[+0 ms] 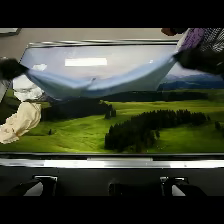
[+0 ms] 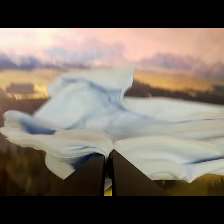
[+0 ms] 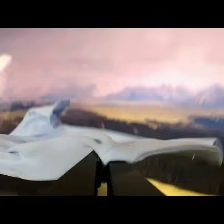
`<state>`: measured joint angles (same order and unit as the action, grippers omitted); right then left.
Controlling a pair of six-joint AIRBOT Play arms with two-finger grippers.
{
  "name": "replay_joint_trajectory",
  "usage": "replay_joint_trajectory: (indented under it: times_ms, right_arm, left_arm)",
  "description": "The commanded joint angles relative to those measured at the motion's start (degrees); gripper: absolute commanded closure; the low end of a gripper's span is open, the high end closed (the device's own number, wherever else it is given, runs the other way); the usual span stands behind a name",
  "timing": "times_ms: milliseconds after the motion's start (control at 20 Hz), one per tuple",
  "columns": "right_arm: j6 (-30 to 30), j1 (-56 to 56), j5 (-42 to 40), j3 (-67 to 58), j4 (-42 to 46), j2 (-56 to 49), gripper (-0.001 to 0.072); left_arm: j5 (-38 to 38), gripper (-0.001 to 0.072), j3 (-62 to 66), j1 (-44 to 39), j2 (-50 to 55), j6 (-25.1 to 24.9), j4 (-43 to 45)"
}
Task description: Fold the clothes and pants, and hang the long-sleeved shirts on hangers.
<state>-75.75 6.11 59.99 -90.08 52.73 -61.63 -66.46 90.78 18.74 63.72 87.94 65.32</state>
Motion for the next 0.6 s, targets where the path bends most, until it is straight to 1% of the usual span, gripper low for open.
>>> replay_joint_trajectory:
  times_ms: [0,100,200,350,450,550]
  right_arm:
    - [-6.5,-0.7,2.3,-16.3,9.8,6.5,0.0672]
    - [-10.9,-0.7,2.1,-19.0,13.2,11.3,0.0672]
    - [-13.5,-0.7,1.9,-19.1,15.3,16.0,0.0672]
    - [-16.7,-0.7,1.5,-19.1,17.9,19.1,0.0672]
    - [-17.6,-0.7,1.3,-19.1,19.0,19.1,0.0672]
    - [-18.6,-0.7,1.8,-19.1,19.1,17.6,0.0672]
  left_arm:
    - [-4.6,0.0689,16.4,-1.6,-4.6,9.7,12.0]
    - [-5.1,0.0689,18.3,-1.6,-9.6,11.3,15.5]
    - [-5.1,0.0689,18.3,-1.6,-14.8,11.7,18.8]
    - [-3.7,0.0689,18.3,-1.6,-20.0,14.1,23.6]
    - [-2.6,0.0689,18.3,-1.6,-20.7,14.1,24.4]
    - [-3.2,0.0689,18.1,-1.6,-18.7,14.0,23.8]
